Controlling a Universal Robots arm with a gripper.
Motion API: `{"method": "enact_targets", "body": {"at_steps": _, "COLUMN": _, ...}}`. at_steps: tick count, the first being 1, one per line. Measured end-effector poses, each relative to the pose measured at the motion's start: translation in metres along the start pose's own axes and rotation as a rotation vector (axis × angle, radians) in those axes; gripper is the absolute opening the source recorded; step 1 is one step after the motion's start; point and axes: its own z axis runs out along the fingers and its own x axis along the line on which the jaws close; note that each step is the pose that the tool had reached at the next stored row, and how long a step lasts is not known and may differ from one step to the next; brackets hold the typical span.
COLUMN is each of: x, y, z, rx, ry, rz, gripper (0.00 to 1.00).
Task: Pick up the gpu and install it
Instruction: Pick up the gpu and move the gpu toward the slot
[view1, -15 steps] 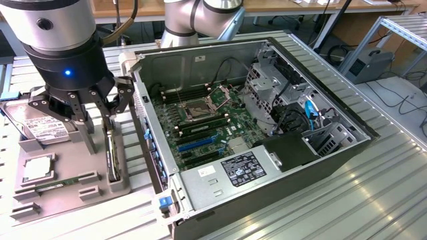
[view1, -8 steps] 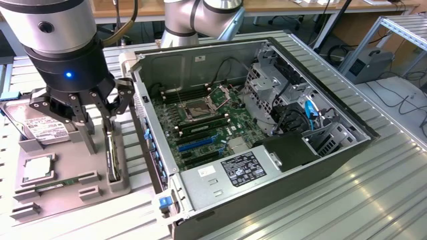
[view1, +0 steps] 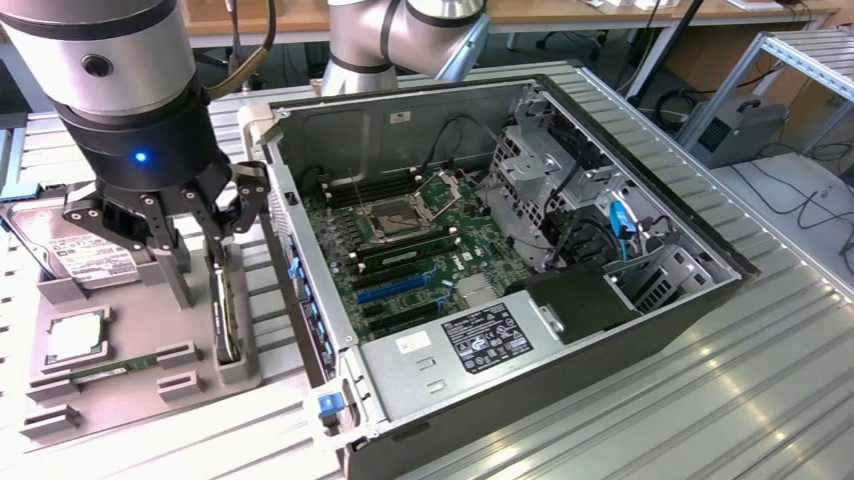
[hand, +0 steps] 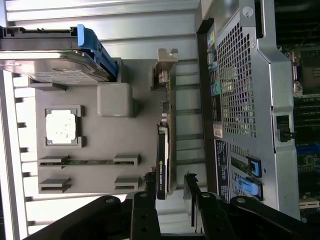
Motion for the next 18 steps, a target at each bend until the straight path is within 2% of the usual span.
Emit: {"method": "enact_targets", "body": {"at_steps": 18, "x": 0.0001, "y": -0.0002, "z": 0.0053, "rx": 0.0, "ry": 0.0, "rz": 0.0, "gripper": 0.36}}
